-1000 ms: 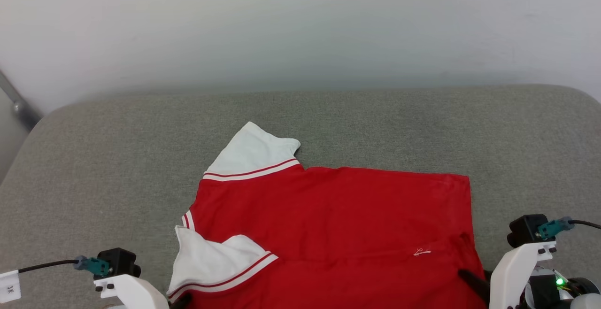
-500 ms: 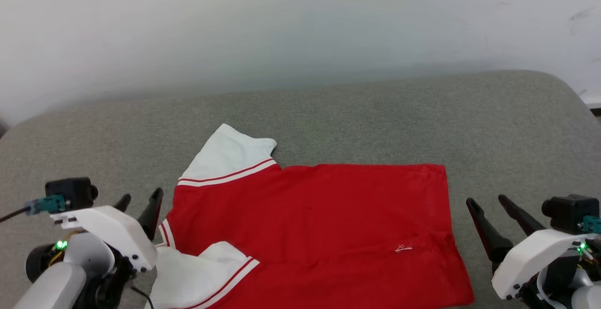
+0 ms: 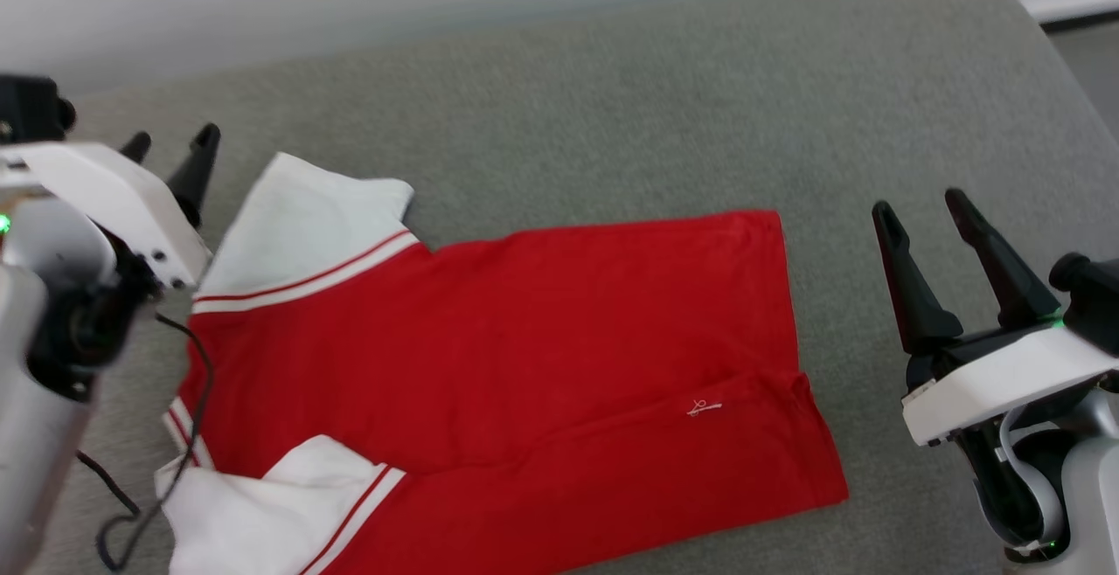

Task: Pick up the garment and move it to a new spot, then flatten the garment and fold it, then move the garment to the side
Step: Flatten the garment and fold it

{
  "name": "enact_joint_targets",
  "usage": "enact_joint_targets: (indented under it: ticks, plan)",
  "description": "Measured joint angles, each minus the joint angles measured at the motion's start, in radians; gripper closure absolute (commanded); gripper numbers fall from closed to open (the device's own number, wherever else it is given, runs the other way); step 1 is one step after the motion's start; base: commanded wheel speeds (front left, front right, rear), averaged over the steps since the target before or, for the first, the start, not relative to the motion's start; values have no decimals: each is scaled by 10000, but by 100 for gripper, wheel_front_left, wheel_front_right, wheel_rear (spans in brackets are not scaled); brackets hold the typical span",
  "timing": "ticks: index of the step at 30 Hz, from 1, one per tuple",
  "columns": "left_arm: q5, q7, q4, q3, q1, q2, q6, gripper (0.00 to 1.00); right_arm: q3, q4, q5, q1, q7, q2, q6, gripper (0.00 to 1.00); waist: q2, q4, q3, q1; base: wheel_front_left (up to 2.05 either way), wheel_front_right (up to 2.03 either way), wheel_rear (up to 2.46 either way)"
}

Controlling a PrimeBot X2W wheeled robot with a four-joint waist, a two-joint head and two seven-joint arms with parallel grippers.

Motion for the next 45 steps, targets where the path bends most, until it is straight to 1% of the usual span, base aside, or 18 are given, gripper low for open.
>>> enact_joint_targets:
  ticks: [3, 5, 9, 10, 12, 15, 17, 21, 22, 23, 24, 27, 29, 33, 36, 38, 42, 45]
  plan:
    - [-127, 1055, 353, -136, -832, 355, -351, 0, 69, -105, -40, -181, -92, 132, 0, 0, 0, -291, 613, 1, 0, 0, 0]
    - [-186, 1923, 529, -355, -1386, 652, -665, 0, 88, -98, -36, -293, -184, 244, 0, 0, 0, -488, 1000, 0, 0, 0, 0]
    - [-353, 3691, 844, -761, -2102, 1149, -991, 0, 167, 10, -17, -380, -309, 391, 0, 0, 0, -889, 1663, 1, 0, 0, 0]
    - [-353, 4067, 911, -849, -2265, 1258, -1007, 0, 199, 44, -6, -433, -362, 412, 0, 0, 0, -992, 1809, 1, 0, 0, 0]
    - [-422, 4742, 1009, -986, -2517, 1396, -982, 0, 203, 86, 44, -515, -464, 454, 0, 0, 0, -1186, 2069, 1, 0, 0, 0]
    - [-410, 5601, 1220, -1216, -2758, 1544, -796, 0, 270, 144, 77, -559, -593, 518, 0, 0, 0, -1452, 2414, 1, 0, 0, 0]
    - [-309, 5952, 1321, -1310, -2842, 1664, -677, 0, 341, 151, 148, -650, -694, 543, 0, 0, 0, -1611, 2608, 0, 0, 0, 0]
    - [-591, 6625, 1551, -1252, -3024, 1697, -318, 0, 380, 121, 240, -710, -842, 533, 0, 0, 0, -1865, 2849, -1, 0, 0, 0]
    - [-665, 6748, 1580, -1229, -3045, 1695, -249, 41, 383, 88, 282, -714, -897, 523, 0, 0, 0, -1901, 2879, -1, 0, 0, 0]
    - [-738, 6773, 1603, -1189, -3048, 1670, -176, 66, 383, 44, 326, -725, -922, 495, 0, 0, 0, -1921, 2899, -2, 0, 0, 0]
    - [-777, 6788, 1613, -1179, -3046, 1639, -142, 100, 376, 17, 341, -748, -920, 453, 0, 0, 0, -1925, 2906, -1, 0, 0, 0]
    - [-909, 6654, 1720, -1087, -3000, 1463, -94, 100, 336, -111, 422, -908, -897, 343, 0, 0, 0, -1867, 2904, -2, 0, 0, 0]
    - [-957, 6468, 1793, -1070, -2981, 1244, -125, 100, 328, -174, 439, -965, -765, 238, 0, 0, 0, -1792, 2885, -1, 0, 0, 0]
    - [-936, 5942, 2002, -1089, -2983, 953, -389, 100, 307, -253, 648, -1236, -159, -25, 0, 0, 0, -1546, 2746, -1, 0, 0, 0]
    - [-809, 5482, 2190, -1197, -3040, 646, -667, 100, 470, -75, 1016, -1494, 878, -458, 0, 0, 0, -1268, 2584, -1, 0, 0, 0]
    - [-709, 5122, 2295, -1262, -3119, 393, -825, 100, 443, 192, 1388, -1798, 1751, -633, 0, 0, 0, -1025, 2469, 0, 0, 0, 0]
    - [-472, 4573, 2247, -1450, -3273, -67, -1097, 100, 362, 1064, 2010, -2316, 3848, -826, 0, 0, 0, -472, 2244, 0, 0, 0, 0]
    - [-295, 4226, 2048, -1584, -3634, -362, -1321, 100, 79, 1801, 2163, -2734, 5271, -915, 2, 0, 0, 23, 2154, 0, 0, 0, 0]
